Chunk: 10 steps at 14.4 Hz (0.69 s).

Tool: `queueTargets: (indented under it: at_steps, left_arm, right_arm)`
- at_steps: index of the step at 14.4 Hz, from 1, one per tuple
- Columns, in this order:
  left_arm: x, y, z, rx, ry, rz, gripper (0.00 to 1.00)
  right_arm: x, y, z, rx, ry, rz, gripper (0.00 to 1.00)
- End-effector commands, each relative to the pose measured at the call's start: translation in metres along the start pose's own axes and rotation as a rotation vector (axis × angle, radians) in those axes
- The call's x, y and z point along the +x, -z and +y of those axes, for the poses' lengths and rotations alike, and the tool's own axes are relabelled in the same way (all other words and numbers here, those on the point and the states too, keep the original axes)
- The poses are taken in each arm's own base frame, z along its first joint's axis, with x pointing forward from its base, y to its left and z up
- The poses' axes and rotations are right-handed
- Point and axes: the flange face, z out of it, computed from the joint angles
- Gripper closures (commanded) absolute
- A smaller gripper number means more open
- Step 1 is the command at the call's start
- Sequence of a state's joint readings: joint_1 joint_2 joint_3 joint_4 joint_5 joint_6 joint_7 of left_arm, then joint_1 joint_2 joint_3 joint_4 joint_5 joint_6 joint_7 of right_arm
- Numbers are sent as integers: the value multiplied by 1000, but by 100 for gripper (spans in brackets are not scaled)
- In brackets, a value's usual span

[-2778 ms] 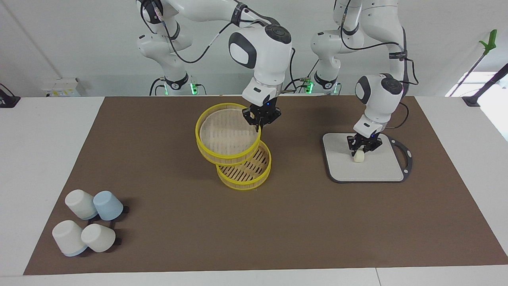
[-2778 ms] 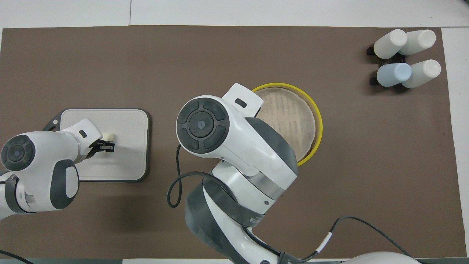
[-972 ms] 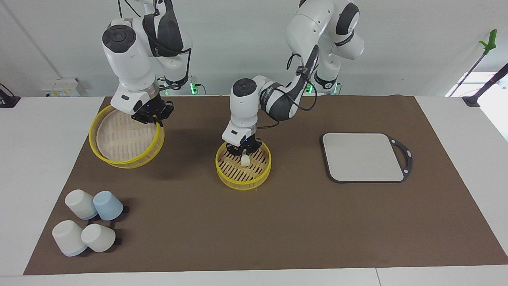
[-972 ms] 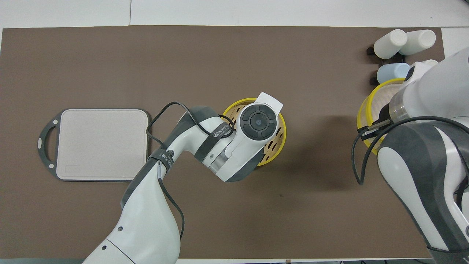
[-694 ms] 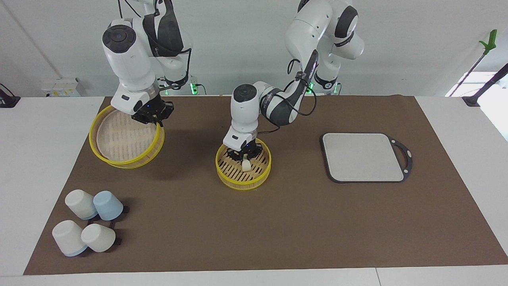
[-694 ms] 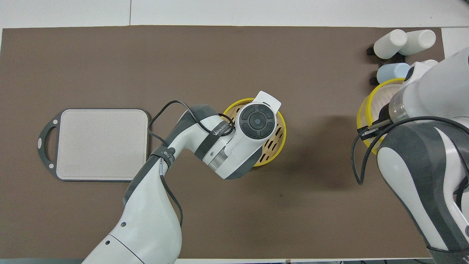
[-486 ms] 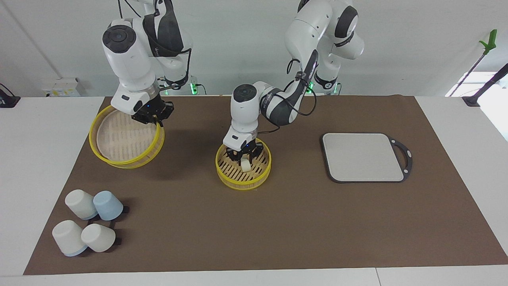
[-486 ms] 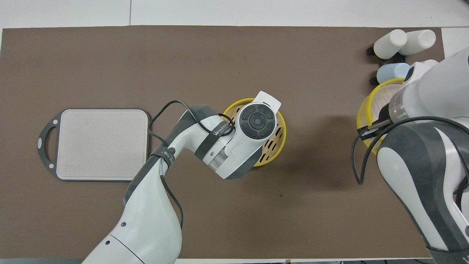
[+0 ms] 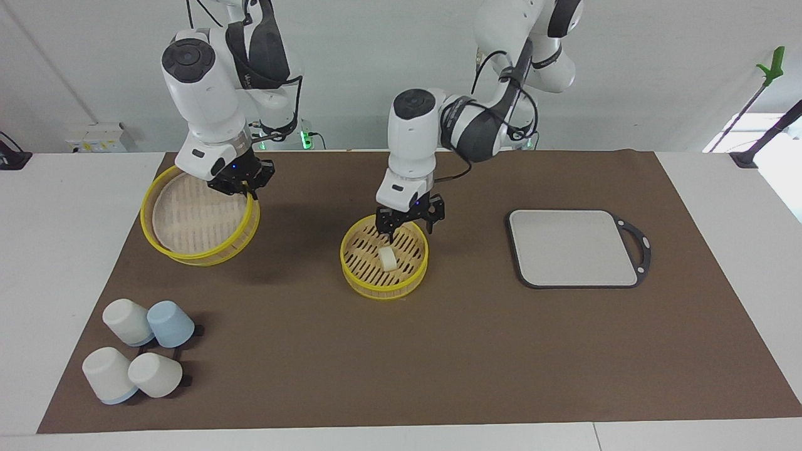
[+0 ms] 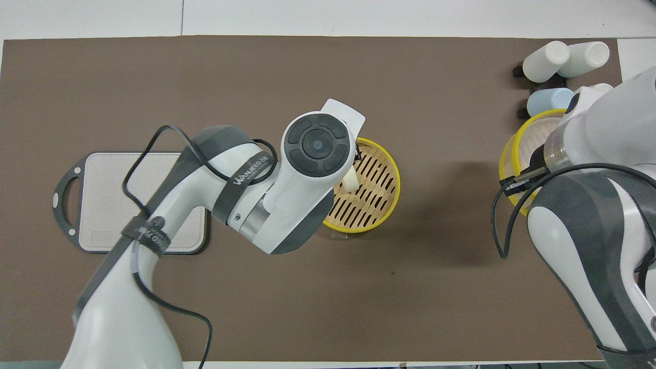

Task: Place bun in steamer
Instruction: 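Lower the bun into the open steamer and open the left gripper, then withdraw the left gripper to the tray while the right gripper brings the lid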

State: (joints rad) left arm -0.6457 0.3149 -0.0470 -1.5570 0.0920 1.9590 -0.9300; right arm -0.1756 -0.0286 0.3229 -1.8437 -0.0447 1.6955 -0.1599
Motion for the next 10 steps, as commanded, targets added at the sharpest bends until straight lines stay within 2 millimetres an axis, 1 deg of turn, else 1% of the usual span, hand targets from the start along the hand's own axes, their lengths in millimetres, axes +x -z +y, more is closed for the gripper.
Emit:
queueTargets:
  at_steps: [1,2,3,5,7,8,9,10]
  left_arm:
    - [12,38,-41,15,11,-4,0]
    - [25,54,-64,6,26,-12,0]
    - [34,72,-86,14,8,-19,0]
    - [55,105,-140,12,-14,-37,0]
    - [75,127,-199,20,-50,-64,0]
    - [83,135,-227,28,-79,-78,0]
    - [90,141,-254,28,-98,-91,0]
    - [96,144,-273,31,-121,-100,0]
  right_arm:
    - [-6,6,-6,8,13,29,100]
    - [-4,9,-8,7,16,36,100]
    - [0,14,-19,5,15,50,100]
    - [14,32,-61,3,-16,109,100]
    - [26,44,-101,15,-52,157,100]
    - [34,48,-120,28,-67,184,100]
    - [44,47,-147,43,-68,200,100]
    - [53,41,-176,56,-79,209,100]
